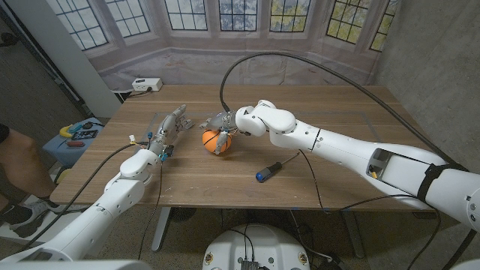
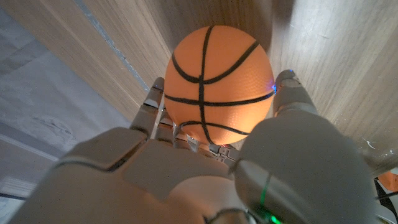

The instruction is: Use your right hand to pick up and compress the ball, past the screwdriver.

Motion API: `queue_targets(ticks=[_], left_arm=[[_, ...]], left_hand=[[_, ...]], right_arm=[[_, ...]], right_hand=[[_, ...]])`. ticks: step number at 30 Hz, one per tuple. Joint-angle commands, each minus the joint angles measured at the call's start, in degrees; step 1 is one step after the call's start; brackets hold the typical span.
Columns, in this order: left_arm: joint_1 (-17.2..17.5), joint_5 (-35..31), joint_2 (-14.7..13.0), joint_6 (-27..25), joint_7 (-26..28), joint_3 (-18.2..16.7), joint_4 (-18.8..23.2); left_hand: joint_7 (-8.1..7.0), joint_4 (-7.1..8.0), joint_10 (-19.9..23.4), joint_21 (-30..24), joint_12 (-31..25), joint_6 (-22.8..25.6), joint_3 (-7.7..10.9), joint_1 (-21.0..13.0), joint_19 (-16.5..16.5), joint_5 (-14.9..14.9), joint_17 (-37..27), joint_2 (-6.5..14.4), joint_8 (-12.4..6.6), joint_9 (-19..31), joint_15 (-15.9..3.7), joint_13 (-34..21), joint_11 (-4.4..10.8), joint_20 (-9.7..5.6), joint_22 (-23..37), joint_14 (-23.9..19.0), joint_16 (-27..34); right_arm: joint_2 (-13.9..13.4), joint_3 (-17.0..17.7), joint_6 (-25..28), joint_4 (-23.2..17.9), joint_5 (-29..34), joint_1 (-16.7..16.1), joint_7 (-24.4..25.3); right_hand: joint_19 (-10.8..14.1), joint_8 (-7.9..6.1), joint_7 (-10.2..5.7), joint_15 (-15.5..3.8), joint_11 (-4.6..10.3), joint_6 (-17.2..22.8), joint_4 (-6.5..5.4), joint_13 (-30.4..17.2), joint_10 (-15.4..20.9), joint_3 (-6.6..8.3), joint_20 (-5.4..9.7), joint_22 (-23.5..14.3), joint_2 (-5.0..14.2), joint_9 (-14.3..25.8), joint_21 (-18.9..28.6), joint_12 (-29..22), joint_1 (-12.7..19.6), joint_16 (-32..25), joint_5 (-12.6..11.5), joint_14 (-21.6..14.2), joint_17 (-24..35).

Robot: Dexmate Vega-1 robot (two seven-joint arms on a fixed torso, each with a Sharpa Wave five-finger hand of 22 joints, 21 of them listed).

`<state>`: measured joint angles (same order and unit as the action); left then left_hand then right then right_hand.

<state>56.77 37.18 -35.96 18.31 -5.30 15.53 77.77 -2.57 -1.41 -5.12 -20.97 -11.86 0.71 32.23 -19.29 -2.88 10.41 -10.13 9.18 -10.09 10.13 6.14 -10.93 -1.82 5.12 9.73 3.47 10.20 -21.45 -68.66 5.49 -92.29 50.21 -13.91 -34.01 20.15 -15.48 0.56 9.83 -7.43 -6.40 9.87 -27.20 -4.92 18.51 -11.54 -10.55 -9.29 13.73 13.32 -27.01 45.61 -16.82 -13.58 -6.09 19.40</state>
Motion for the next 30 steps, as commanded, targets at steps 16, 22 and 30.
queue_targets(ticks=[16,22,30], left_arm=[[-0.9,0.8,0.2,-0.1,-2.2,0.5,-1.7],[-1.1,0.9,0.1,0.0,-2.7,0.5,-1.9],[-1.1,1.0,0.1,0.1,-3.2,0.6,-2.0]], left_hand=[[-0.74,0.37,-0.1,0.4,-0.2,0.3,0.44,0.9,-0.3,0.1,0.0,0.1,-0.52,0.2,0.17,-0.1,0.1,0.27,0.2,-0.2,0.4],[-0.62,0.4,0.0,0.5,-0.2,0.6,0.51,1.0,-0.4,0.1,0.0,0.2,-0.63,0.2,0.28,-0.1,0.11,0.39,0.3,-0.3,0.4],[-0.21,0.25,0.1,0.8,-0.3,1.1,0.7,1.0,-0.5,0.2,0.1,0.2,-0.74,0.2,0.42,-0.1,-0.02,0.5,0.3,-0.3,0.3]], right_arm=[[0.5,-0.6,-0.1,1.9,2.0,-1.2,5.9],[0.3,-0.4,0.1,1.5,2.5,-1.8,7.4],[-0.4,0.2,0.5,0.2,3.0,-2.4,8.5]], right_hand=[[5.4,-4.23,1.25,-3.13,5.24,9.4,0.28,-8.7,5.6,2.08,1.81,-0.2,-0.63,1.7,1.2,-8.8,3.6,-2.4,0.9,-7.7,3.3],[7.6,-5.32,0.98,-4.31,5.88,11.7,0.33,-10.0,7.1,2.3,2.52,-0.2,-0.79,2.0,1.8,-10.2,4.2,-2.7,1.0,-9.4,3.8],[8.7,-5.93,1.17,-5.28,5.95,12.7,0.37,-11.0,8.3,2.58,3.06,-0.2,-0.75,2.1,2.0,-11.3,5.0,-3.1,1.0,-11.1,4.2]])
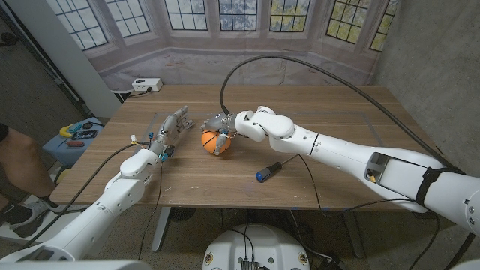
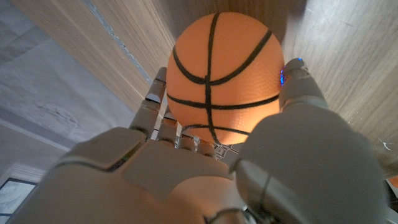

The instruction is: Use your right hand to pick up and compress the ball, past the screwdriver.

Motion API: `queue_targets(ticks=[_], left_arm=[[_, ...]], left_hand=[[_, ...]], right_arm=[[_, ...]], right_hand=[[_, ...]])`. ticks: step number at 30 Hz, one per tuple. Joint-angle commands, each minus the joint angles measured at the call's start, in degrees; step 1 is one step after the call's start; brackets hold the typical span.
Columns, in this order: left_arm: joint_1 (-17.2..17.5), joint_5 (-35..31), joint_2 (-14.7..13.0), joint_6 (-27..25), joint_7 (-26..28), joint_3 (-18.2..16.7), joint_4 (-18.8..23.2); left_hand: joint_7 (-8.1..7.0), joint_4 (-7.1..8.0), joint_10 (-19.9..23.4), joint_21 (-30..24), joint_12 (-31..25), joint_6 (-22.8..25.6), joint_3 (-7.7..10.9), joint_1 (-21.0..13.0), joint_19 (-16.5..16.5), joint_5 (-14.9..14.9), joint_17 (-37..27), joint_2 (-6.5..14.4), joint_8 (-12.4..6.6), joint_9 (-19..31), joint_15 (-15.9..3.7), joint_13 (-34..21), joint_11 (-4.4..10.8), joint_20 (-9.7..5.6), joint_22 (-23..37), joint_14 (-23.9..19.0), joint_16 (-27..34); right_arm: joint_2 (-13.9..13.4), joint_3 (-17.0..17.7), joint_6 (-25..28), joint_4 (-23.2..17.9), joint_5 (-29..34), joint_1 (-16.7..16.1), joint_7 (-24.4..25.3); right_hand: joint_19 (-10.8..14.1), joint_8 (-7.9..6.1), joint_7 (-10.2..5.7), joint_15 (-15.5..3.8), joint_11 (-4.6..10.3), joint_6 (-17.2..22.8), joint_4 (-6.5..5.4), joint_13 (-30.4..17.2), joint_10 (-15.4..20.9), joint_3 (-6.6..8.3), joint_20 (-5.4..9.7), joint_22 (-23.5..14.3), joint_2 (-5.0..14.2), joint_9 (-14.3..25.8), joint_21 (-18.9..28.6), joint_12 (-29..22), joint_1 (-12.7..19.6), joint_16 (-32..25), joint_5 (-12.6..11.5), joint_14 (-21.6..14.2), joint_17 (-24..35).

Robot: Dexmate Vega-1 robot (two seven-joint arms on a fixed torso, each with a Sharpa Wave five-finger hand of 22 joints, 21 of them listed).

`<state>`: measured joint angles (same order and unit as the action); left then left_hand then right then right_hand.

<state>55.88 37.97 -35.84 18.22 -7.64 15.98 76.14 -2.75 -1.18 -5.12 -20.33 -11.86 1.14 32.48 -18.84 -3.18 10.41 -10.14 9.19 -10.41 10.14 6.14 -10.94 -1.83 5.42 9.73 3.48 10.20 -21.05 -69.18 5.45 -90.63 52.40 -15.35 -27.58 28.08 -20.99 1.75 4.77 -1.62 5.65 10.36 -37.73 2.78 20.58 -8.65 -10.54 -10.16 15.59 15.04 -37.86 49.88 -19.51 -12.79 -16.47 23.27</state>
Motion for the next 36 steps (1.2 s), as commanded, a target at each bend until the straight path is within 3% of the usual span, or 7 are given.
queue_targets(ticks=[1,19,27,36], left_arm=[[-0.3,0.2,-0.1,0.2,-1.0,0.2,-0.4],[-1.1,0.2,0.2,-0.2,-2.2,1.0,-0.5],[-1.2,0.0,0.1,-0.4,-2.2,1.3,-0.3],[-1.4,-0.4,0.1,-0.7,-1.8,1.6,0.4]], left_hand=[[-0.06,0.0,0.2,0.2,-0.3,0.6,0.47,0.5,-0.2,0.2,0.1,0.1,-0.42,0.1,0.46,-0.1,-0.05,0.19,0.3,-0.3,0.3],[0.52,-0.41,0.4,0.6,-0.4,1.3,0.93,0.3,-0.4,0.2,0.2,0.3,-0.49,0.2,0.71,-0.1,-0.35,0.41,0.3,-0.5,0.3],[0.97,-0.76,0.4,0.9,-0.3,1.8,1.22,0.0,-0.4,0.2,0.3,0.4,-0.6,0.2,0.73,-0.1,-0.35,0.46,0.3,-0.5,0.2],[1.18,-1.16,0.6,1.1,-0.4,2.2,1.41,-0.3,-0.5,0.2,0.3,0.4,-0.65,0.2,0.85,-0.1,-0.4,0.41,0.3,-0.6,0.2]], right_arm=[[-0.8,0.8,0.6,-1.6,0.9,-1.1,2.1],[-3.1,4.8,1.8,-7.1,-2.4,-3.2,0.2],[-4.7,8.5,1.9,-8.8,-8.4,-4.6,0.0],[-6.4,10.7,3.9,-10.9,-10.6,-5.6,0.8]], right_hand=[[0.9,-0.46,0.02,-0.29,0.14,0.7,-0.12,-0.5,0.6,0.54,0.22,-0.2,0.13,0.3,0.3,-0.5,0.8,-0.4,0.2,-0.8,0.3],[1.7,-0.91,0.89,-0.48,-0.6,1.8,-0.22,-1.7,1.5,1.03,0.95,-0.2,0.33,0.4,0.3,-1.6,1.6,-0.3,0.2,-1.6,0.8],[1.8,-0.01,0.55,-0.14,-0.94,-0.1,-0.25,-2.2,1.0,1.24,0.92,-0.2,0.28,0.5,0.2,-2.0,2.0,0.1,0.1,-1.7,1.0],[1.9,0.84,0.36,0.11,-1.06,-1.6,-0.45,-2.7,0.3,1.58,0.95,-0.2,0.69,0.5,0.1,-2.1,2.3,0.4,-0.1,-1.5,1.2]])
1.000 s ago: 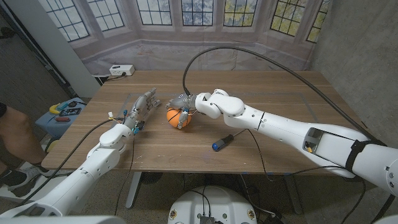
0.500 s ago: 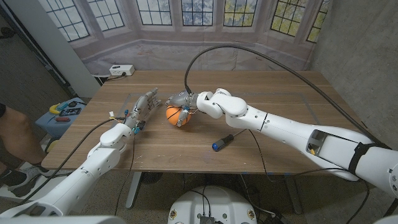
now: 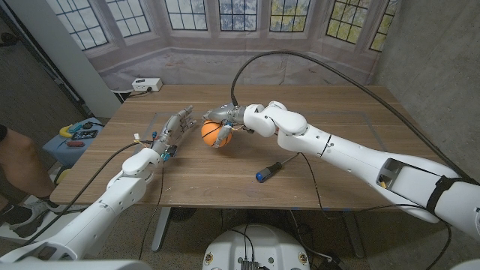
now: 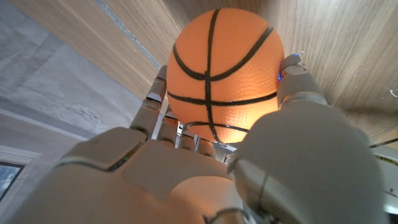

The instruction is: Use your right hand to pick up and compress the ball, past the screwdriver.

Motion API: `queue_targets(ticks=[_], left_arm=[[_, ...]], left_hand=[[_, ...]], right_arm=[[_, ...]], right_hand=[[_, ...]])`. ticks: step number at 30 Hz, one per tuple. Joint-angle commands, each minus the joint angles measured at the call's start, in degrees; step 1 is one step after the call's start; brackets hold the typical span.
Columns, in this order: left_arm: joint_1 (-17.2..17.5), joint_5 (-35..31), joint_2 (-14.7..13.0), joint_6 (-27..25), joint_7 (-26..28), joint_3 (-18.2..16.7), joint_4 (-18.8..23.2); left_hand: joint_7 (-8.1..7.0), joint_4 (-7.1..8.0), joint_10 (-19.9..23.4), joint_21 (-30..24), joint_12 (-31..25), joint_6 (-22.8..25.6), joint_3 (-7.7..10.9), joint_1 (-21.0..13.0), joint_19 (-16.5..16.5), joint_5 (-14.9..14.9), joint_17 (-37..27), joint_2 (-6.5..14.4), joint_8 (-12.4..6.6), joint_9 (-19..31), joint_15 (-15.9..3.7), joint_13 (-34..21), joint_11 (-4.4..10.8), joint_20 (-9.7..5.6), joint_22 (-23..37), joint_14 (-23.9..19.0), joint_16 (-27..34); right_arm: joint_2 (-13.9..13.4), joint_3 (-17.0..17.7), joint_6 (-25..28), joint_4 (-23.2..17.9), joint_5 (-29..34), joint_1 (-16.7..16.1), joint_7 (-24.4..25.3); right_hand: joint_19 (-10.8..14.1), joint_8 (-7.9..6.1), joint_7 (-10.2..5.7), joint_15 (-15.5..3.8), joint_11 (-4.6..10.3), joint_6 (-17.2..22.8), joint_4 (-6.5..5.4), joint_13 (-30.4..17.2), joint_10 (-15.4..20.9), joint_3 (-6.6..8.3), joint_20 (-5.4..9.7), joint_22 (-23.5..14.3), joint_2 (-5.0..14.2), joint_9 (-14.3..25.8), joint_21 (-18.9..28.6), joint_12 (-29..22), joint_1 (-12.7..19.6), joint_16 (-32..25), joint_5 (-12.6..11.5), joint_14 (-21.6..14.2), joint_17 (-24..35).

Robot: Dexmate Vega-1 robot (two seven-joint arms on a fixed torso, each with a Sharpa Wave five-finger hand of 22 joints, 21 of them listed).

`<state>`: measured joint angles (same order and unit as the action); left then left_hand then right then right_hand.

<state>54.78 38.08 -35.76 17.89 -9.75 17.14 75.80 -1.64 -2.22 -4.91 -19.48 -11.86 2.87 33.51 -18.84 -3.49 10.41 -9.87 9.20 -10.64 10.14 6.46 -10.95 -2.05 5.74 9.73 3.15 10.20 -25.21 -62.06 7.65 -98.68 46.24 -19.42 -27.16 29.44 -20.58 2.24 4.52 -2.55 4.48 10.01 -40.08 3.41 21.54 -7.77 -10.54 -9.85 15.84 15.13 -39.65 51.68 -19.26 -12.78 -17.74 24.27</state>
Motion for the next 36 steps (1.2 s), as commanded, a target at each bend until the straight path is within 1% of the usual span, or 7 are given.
queue_targets(ticks=[1,6,9,14,22,30,36], left_arm=[[-0.3,-0.6,0.0,-0.4,0.4,0.5,0.9],[-0.3,-0.8,-0.1,-0.6,0.7,0.6,1.6],[-0.2,-1.0,-0.2,-0.7,1.0,0.6,2.1],[-0.3,-1.1,-0.3,-1.2,1.2,0.6,2.5],[-0.4,-1.4,-0.4,-1.6,1.6,0.8,3.3],[-0.1,-1.6,-0.6,-2.0,2.1,0.9,4.2],[-0.2,-1.9,-0.6,-2.0,2.2,1.1,4.5]], left_hand=[[0.08,-0.25,0.5,0.3,-0.4,0.6,0.4,-0.4,-0.2,0.1,0.1,0.3,-0.43,0.2,0.57,-0.1,-0.45,0.12,0.3,-0.3,0.2],[0.11,-0.59,0.8,0.5,-0.5,1.2,0.37,-0.5,-0.3,0.1,0.1,0.0,-0.57,0.2,0.4,-0.1,-0.25,0.07,0.3,-0.4,0.2],[0.14,-0.72,0.7,0.6,-0.5,1.1,0.37,-0.6,-0.3,0.1,0.1,0.0,-0.51,0.2,0.38,-0.1,-0.23,0.1,0.3,-0.4,0.2],[0.22,-0.93,0.8,0.7,-0.5,1.2,0.41,-0.7,-0.4,0.1,0.1,0.0,-0.49,0.2,0.35,-0.1,-0.29,0.08,0.3,-0.5,0.2],[0.27,-1.31,1.1,0.9,-0.6,1.8,0.3,-0.8,-0.5,0.0,0.1,-0.3,-0.58,0.2,0.34,-0.2,-0.3,-0.11,0.3,-0.6,0.2],[0.3,-1.53,1.1,1.1,-0.6,1.9,0.25,-0.8,-0.6,0.0,0.1,-0.4,-0.54,0.3,0.39,-0.2,-0.35,-0.1,0.3,-0.6,0.2],[0.32,-1.68,1.1,1.2,-0.6,1.9,0.24,-0.9,-0.6,0.0,0.1,-0.3,-0.5,0.3,0.37,-0.2,-0.32,-0.11,0.3,-0.7,0.2]], right_arm=[[-2.5,3.9,1.8,-3.1,-4.6,-1.6,0.5],[-3.2,6.3,1.7,-2.9,-9.0,-2.4,1.5],[-3.5,7.5,1.4,-2.4,-11.7,-2.7,2.2],[-4.2,8.8,1.9,-2.6,-13.9,-3.1,3.6],[-5.0,10.7,1.4,-1.7,-18.8,-3.4,5.5],[-5.6,13.7,-1.5,0.5,-27.0,-4.2,7.2],[-6.0,15.6,-3.3,2.1,-32.9,-4.5,7.1]], right_hand=[[0.5,0.46,-0.18,0.42,-0.09,-0.5,-0.11,-0.3,-0.3,0.64,0.07,-0.2,0.41,0.2,0.0,-0.3,0.5,0.2,-0.1,-0.2,0.2],[0.6,0.76,-0.62,0.34,0.0,-1.0,-0.28,-0.5,-0.5,0.86,0.09,-0.2,0.76,0.2,-0.1,-0.4,0.6,0.4,-0.1,-0.1,0.3],[0.6,0.82,-0.54,0.29,-0.11,-1.0,-0.34,-0.5,-0.5,0.96,0.14,-0.2,0.89,0.2,-0.1,-0.5,0.7,0.5,-0.1,0.0,0.3],[0.6,0.98,-0.69,0.29,-0.35,-1.2,-0.4,-0.6,-0.5,1.15,0.2,-0.2,1.09,0.2,-0.1,-0.7,0.8,0.6,-0.1,-0.2,0.4],[0.8,1.11,-1.09,0.11,-0.11,-1.1,-0.83,-0.8,-0.2,1.5,0.37,-0.3,1.85,0.3,-0.1,-1.0,0.7,0.7,0.1,-0.4,0.6],[0.8,1.19,-1.08,0.08,-0.27,-1.0,-0.92,-0.9,-0.1,1.73,0.41,-0.3,2.11,0.3,-0.2,-1.2,0.7,0.8,0.3,-0.5,0.7],[0.9,1.31,-0.96,0.03,-0.41,-1.0,-0.88,-1.0,0.0,1.99,0.56,-0.3,2.3,0.3,-0.2,-1.4,0.9,0.9,0.5,-0.7,0.8]])
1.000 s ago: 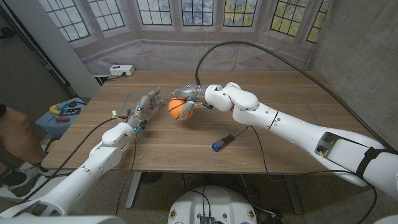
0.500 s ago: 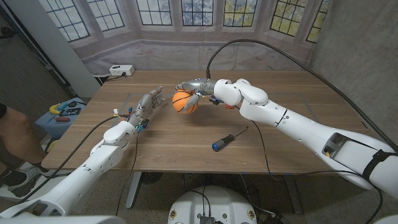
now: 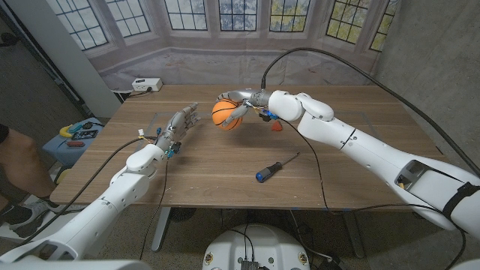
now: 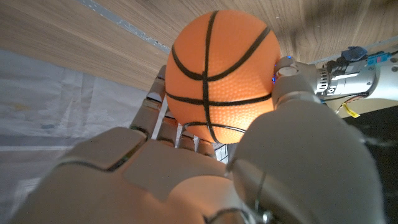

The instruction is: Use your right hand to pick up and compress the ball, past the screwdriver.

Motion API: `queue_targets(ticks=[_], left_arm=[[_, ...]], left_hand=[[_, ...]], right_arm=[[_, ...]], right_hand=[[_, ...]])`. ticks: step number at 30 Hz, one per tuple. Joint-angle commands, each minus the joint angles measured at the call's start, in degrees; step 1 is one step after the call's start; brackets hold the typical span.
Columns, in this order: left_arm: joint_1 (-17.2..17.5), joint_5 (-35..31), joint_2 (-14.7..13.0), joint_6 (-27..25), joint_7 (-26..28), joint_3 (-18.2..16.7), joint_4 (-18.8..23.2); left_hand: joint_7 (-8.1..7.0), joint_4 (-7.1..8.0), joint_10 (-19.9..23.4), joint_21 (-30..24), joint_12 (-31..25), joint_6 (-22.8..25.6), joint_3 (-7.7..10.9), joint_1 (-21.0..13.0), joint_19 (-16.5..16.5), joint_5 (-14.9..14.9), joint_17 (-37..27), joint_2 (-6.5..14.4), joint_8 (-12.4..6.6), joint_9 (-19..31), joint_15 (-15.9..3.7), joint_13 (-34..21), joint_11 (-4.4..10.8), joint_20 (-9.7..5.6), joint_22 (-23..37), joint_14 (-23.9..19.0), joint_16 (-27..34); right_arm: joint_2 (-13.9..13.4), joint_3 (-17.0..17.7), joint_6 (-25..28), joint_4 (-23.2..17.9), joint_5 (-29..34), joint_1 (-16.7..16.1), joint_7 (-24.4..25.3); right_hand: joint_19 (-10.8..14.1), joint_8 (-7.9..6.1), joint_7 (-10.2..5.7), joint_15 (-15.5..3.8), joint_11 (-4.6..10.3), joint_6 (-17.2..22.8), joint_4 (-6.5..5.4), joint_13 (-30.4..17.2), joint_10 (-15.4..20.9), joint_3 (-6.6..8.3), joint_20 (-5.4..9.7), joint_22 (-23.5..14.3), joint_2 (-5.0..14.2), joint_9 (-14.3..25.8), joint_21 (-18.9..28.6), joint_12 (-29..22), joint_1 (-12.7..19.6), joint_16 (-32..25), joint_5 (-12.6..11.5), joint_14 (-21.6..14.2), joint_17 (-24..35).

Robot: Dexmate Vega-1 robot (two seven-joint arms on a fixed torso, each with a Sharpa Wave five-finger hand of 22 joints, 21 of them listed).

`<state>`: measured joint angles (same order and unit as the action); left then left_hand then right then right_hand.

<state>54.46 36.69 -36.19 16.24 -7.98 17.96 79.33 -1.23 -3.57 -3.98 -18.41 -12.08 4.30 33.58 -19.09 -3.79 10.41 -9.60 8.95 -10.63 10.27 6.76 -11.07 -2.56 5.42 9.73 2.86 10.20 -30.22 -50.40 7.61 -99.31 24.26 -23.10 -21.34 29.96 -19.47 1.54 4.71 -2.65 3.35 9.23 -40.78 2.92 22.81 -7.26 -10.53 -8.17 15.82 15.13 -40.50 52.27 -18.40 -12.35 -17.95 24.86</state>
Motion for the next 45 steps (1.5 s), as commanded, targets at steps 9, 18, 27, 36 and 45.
queue_targets(ticks=[9,18,27,36,45], left_arm=[[-0.2,-1.0,0.0,-0.5,0.7,0.7,1.5],[-0.3,-1.2,0.2,-0.6,0.9,1.0,1.8],[0.5,-1.3,-0.1,-1.0,1.7,0.8,2.9],[0.7,-1.1,-0.2,-1.4,1.9,0.7,3.4],[-0.1,-1.1,0.2,-1.6,1.1,1.3,2.7]], left_hand=[[-0.25,-0.42,0.5,0.3,-0.5,0.6,0.02,-0.5,-0.4,-0.1,-0.2,-0.2,-0.46,0.2,0.14,-0.1,0.09,0.19,0.3,-0.4,0.2],[-0.4,-0.3,0.6,0.5,-0.5,0.9,-0.19,-0.2,-0.5,-0.1,-0.3,-0.4,-0.5,0.2,0.02,-0.2,0.13,0.2,0.3,-0.5,0.3],[-0.38,-0.31,0.7,0.6,-0.5,0.9,-0.18,0.0,-0.6,-0.1,-0.4,-0.3,-0.47,0.2,0.0,-0.2,0.23,0.21,0.3,-0.5,0.3],[-0.43,-0.34,0.7,0.8,-0.5,1.0,-0.13,0.0,-0.6,-0.1,-0.4,-0.3,-0.43,0.3,-0.01,-0.2,0.13,0.2,0.4,-0.5,0.3],[-0.36,-0.37,0.7,0.9,-0.5,0.7,-0.06,0.1,-0.7,0.0,-0.4,-0.2,-0.28,0.3,-0.02,-0.2,0.18,0.24,0.4,-0.5,0.3]], right_arm=[[-0.6,6.7,-8.0,7.3,-21.2,-1.2,0.3],[-0.1,7.8,-11.2,11.0,-27.2,-1.2,-0.5],[1.3,9.6,-15.0,16.4,-34.2,-1.2,-2.5],[3.4,11.4,-18.6,22.5,-40.8,-1.1,-5.0],[5.9,13.2,-20.7,28.9,-46.8,-0.6,-7.8]], right_hand=[[0.4,0.31,0.14,-0.29,-0.7,0.5,-0.86,-0.5,0.7,0.89,0.24,-0.3,1.6,0.3,-0.2,-0.9,-0.6,0.1,0.8,-0.7,0.6],[0.4,0.31,0.12,-0.23,-0.62,1.1,-1.27,-0.5,1.0,0.59,0.34,-0.4,1.71,0.3,-0.3,-1.2,-1.5,0.1,1.3,-1.0,0.9],[0.4,0.25,0.27,-0.18,-0.8,1.7,-1.1,-0.6,1.4,0.5,0.32,-0.4,1.78,0.3,-0.4,-1.5,-1.5,0.1,1.5,-1.1,1.1],[0.4,0.33,0.36,0.04,-1.05,1.9,-1.08,-0.6,1.2,0.41,0.25,-0.4,1.59,0.3,-0.4,-1.5,-1.8,0.3,1.6,-1.3,1.2],[0.3,0.34,0.55,0.32,-1.62,2.5,-0.98,-0.7,1.2,0.53,0.07,-0.4,1.55,0.3,-0.5,-1.7,-1.9,0.6,1.8,-1.4,1.3]])
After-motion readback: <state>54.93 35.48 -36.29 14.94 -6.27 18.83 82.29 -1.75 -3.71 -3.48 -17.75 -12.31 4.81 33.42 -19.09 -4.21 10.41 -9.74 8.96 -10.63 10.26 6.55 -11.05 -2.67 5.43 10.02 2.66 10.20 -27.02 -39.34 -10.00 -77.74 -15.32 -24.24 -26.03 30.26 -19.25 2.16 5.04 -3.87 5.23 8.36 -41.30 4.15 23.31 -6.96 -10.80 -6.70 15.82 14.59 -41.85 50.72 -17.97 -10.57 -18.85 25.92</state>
